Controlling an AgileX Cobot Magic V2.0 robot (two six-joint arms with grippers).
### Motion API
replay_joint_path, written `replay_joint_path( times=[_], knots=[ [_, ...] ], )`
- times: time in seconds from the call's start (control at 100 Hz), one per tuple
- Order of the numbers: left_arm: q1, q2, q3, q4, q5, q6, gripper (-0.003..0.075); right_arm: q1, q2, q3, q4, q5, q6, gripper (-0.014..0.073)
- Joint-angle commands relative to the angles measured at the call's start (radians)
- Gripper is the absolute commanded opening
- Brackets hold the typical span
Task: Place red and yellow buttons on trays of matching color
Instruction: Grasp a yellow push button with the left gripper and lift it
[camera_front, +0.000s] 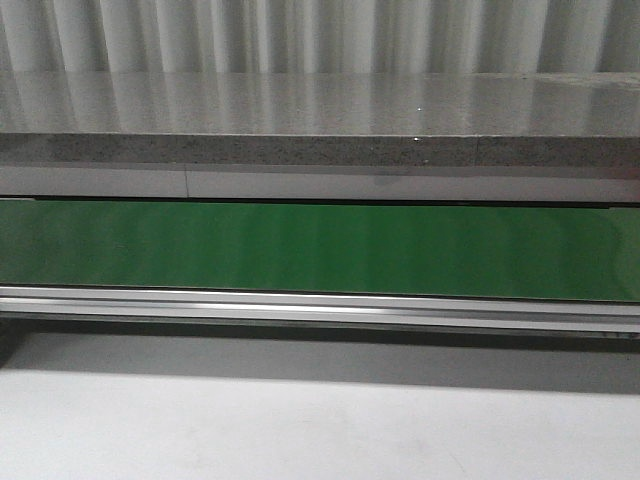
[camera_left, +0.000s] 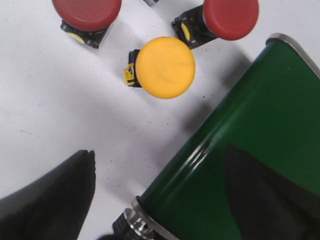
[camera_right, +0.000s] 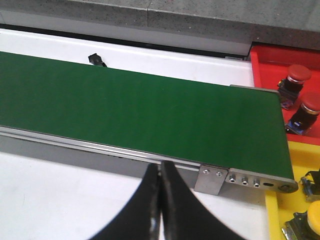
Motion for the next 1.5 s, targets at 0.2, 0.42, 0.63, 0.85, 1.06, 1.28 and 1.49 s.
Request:
replay_joint_path(
  times=[0.2,0.42,0.63,0.85,1.06,1.28,1.49],
  knots=[
    [0.002,0.085,-0.120,-0.011,-0.013,-0.174,0.0512,0.002,0.009,-0.025,-0.007,-0.068,-0.011,-0.0065],
    [0.002,0.161,-0.177,-0.013,-0.019,-0.190,0.0512,0.002,0.009,-0.025,-0.007,-0.068,-0.011,-0.0065],
    [0.002,0.197,-0.210,-0.010,-0.024,-0.190,0.0511,0.002,0.009,-0.025,-0.007,-0.068,-0.011,-0.0065],
    [0.002,0.214,-0.210,-0.008,-0.025,-0.190,0.0375,0.002,0.009,-0.025,-0.007,-0.068,-0.011,-0.0065],
    [0.000,0.214,-0.212,-0.002,-0.033,-0.188,0.0188,0.002,0.009,-0.025,-0.007,-0.068,-0.011,-0.0065],
    [-0.027,0.165,-0.212,0.005,-0.014,-0.081,0.0132,0.002,0.009,-0.025,-0.007,-0.068,-0.011,-0.0065],
    [-0.057,0.053,-0.212,0.066,0.068,0.137,0.0132,0.002,0.009,-0.025,-0.007,-0.068,-0.011,-0.0065]
  ],
)
